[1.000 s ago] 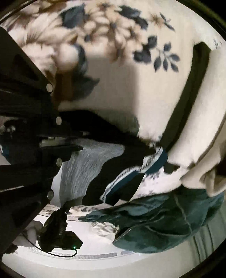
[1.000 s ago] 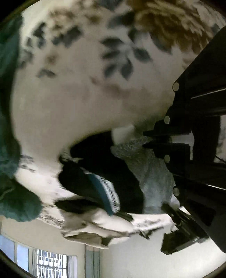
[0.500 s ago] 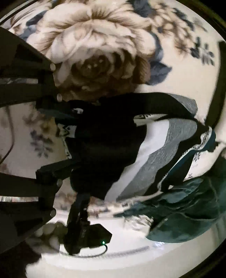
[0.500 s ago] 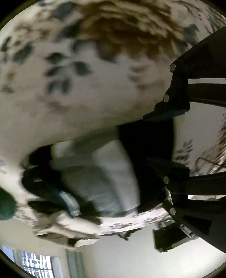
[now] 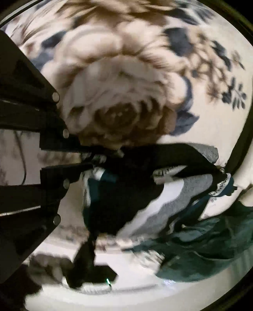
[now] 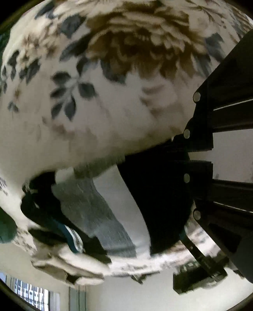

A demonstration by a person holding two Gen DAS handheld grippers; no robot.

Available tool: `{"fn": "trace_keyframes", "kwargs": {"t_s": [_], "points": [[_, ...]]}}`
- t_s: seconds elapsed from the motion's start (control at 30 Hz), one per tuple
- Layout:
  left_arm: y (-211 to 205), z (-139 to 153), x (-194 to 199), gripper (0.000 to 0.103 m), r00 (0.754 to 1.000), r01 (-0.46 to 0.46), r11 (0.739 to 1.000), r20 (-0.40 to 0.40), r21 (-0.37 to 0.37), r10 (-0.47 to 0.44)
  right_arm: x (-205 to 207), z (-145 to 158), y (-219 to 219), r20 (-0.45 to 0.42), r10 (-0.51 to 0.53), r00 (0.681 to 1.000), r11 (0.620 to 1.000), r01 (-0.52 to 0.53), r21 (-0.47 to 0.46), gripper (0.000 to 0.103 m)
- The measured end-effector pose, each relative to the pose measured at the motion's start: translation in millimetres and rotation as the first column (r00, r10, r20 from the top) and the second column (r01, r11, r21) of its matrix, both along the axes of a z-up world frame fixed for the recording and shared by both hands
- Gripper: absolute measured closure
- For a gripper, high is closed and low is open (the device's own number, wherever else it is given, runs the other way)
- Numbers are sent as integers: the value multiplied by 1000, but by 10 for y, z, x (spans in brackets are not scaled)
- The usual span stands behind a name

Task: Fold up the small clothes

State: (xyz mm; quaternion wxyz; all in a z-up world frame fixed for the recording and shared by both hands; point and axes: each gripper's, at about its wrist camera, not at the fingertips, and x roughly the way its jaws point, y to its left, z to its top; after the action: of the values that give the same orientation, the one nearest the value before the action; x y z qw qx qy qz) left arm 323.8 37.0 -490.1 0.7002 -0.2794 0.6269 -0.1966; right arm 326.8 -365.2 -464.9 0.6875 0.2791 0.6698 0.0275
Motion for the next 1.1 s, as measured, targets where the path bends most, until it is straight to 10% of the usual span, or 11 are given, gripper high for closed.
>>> {"fn": "trace_keyframes", "kwargs": {"t_s": [0.1, 0.23, 0.3, 0.33, 0.4, 0.43, 0.5, 0.63, 0.8, 0.9, 1.1], "points": [[-142, -1, -39, 41, 999, 4, 999, 34, -42, -3, -28, 15, -42, -24, -4, 1000, 1000, 5, 29, 91], [-545, -175, 185, 42, 996, 76, 996, 49, 36, -78, -85, -153, -50, -62, 11, 998, 999, -8, 51, 52], [-679, -212, 249, 53, 991, 84, 992, 98, 93, -93, -91, -321, 16, -117, 32, 993, 996, -22, 89, 52], [-714, -213, 261, 77, 988, 93, 988, 112, 120, -106, -93, -394, 49, -133, 42, 990, 994, -28, 108, 52], [-688, -130, 262, 83, 985, 98, 987, 132, 124, -115, -97, -414, 106, -113, 49, 992, 993, -37, 110, 57], [-625, -76, 236, 85, 981, 105, 986, 151, 130, -124, -103, -361, 111, -83, 38, 996, 995, -30, 98, 86], [-510, -148, 204, 85, 978, 146, 976, 122, 162, -167, -109, -200, 109, -50, 39, 998, 998, -37, 43, 88], [-282, -182, 216, 76, 993, 122, 992, -1, 25, -122, -101, -291, 110, -114, 101, 988, 995, -99, 24, 86], [-115, 212, 618, 40, 995, 33, 999, 93, 21, -35, 33, 67, -101, -85, 46, 995, 999, -45, 8, 79], [-245, 244, 1186, 40, 985, 34, 998, 169, 56, -43, 314, 369, -224, 28, 11, 1000, 1000, -11, -26, 55], [-555, 101, 2136, 40, 971, 63, 983, 215, 172, -100, 1417, 632, 33, 194, 154, 969, 973, -114, -201, 53]]}}
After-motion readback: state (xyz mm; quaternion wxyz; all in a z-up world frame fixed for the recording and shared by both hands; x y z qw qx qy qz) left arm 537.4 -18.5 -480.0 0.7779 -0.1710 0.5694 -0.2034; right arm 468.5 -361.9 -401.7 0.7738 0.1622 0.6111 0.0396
